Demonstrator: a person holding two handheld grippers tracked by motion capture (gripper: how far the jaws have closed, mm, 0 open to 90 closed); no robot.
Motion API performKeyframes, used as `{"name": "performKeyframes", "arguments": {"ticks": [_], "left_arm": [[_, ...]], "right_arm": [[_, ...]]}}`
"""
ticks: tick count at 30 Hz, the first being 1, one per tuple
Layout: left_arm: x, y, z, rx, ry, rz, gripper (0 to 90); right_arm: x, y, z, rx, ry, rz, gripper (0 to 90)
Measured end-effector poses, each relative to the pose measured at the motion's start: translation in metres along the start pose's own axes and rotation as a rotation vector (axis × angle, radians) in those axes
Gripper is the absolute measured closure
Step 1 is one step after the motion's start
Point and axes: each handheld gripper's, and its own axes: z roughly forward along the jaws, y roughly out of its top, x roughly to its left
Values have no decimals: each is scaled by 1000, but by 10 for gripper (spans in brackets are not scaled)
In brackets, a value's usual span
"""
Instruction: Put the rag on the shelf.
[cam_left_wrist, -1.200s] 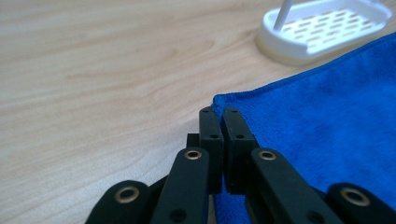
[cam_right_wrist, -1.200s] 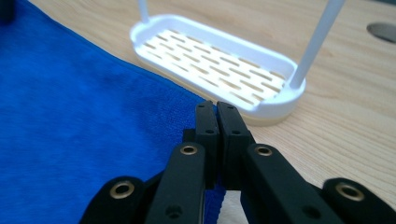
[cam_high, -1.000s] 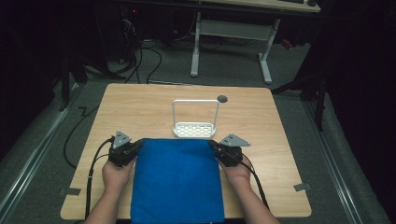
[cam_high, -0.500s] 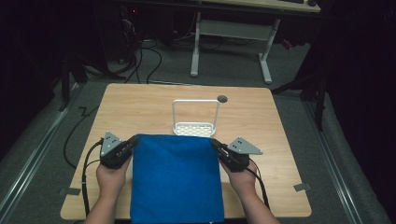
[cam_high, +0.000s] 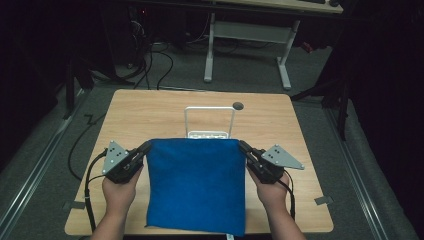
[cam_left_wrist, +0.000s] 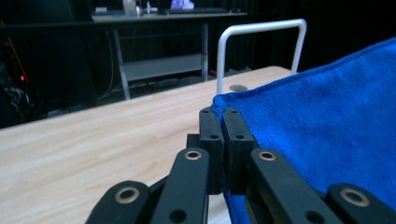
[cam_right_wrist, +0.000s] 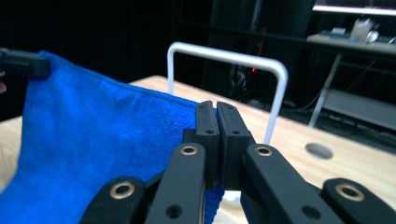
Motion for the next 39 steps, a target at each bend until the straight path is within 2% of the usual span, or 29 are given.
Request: {"name": "performKeyframes", "arguments": {"ticks": [4, 7, 10, 15, 21, 26, 35, 39], "left_arm": [[-8, 9, -1, -26, -7, 23, 885], [-11, 17, -2, -52, -8, 25, 885], [-12, 25, -1, -74, -2, 38, 886], [-13, 35, 0, -106, -1, 33, 886], [-12, 54, 4, -126, -1, 56, 886], [-10, 70, 9, -138, 0, 71, 886], [-5, 85, 20, -155, 10, 76, 886], [0, 89, 25, -147, 11, 75, 886]], "right_arm": [[-3, 11, -11, -46, -15, -1, 887], [-6, 20, -19, -78, -30, -9, 888], [-7, 26, -23, -99, -40, -10, 887], [-11, 34, -25, -123, -54, -25, 887], [-17, 41, -24, -132, -75, -40, 887], [-24, 51, -22, -139, -83, -33, 888], [-33, 68, -14, -146, -105, -37, 888], [-37, 73, -8, -143, -109, -35, 888]]}}
